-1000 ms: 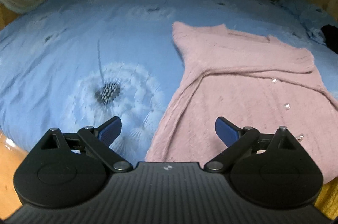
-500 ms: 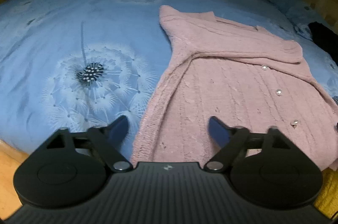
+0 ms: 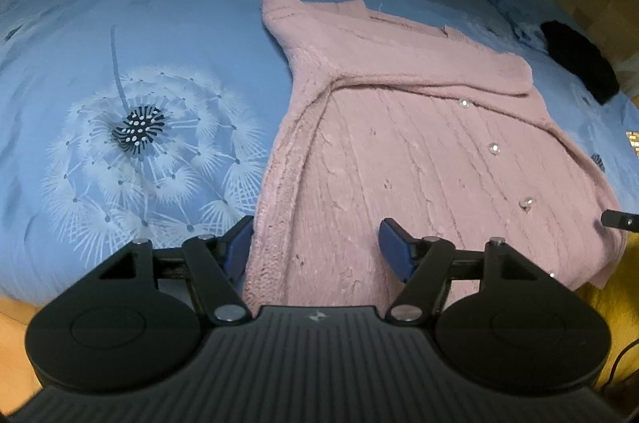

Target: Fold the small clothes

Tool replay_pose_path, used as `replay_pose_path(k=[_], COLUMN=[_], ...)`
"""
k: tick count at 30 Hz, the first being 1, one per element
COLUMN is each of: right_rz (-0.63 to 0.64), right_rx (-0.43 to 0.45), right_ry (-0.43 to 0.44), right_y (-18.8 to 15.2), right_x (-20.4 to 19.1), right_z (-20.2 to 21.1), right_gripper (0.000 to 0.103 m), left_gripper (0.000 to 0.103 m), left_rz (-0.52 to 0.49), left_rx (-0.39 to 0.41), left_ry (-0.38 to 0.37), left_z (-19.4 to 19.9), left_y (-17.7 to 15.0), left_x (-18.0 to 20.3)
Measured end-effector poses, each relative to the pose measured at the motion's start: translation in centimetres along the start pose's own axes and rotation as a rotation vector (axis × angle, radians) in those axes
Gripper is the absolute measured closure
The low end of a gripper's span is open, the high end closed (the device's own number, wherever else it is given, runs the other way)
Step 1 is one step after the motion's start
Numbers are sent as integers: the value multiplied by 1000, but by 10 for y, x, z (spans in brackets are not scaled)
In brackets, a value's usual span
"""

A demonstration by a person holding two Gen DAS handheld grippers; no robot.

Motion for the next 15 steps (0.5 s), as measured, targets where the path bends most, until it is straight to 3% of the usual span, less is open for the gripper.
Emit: replay_pose_path(k=[6,15], right_rz=[29,63], right_rx=[-43,-73], right_ry=[17,33], right_y=[-4,-17], right_x=[-6,-9], right_z=[5,12], right_gripper=[49,48], left_gripper=[30,30], left_rz=[-31,47], left_rx=[-10,16], left_ry=[-1,-3], left_z=[8,34], left_y=[-4,-19], left_x=[3,1])
Point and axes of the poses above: each gripper's, at about its wrist camera, not at the fingertips, and z roughly against the way its jaws point, x to its right, y to its top, the point moved 4 cm from there along -z, roughly the way its jaws point, and after that the axes turned 4 degrees about -z, right-handed, at the moved point
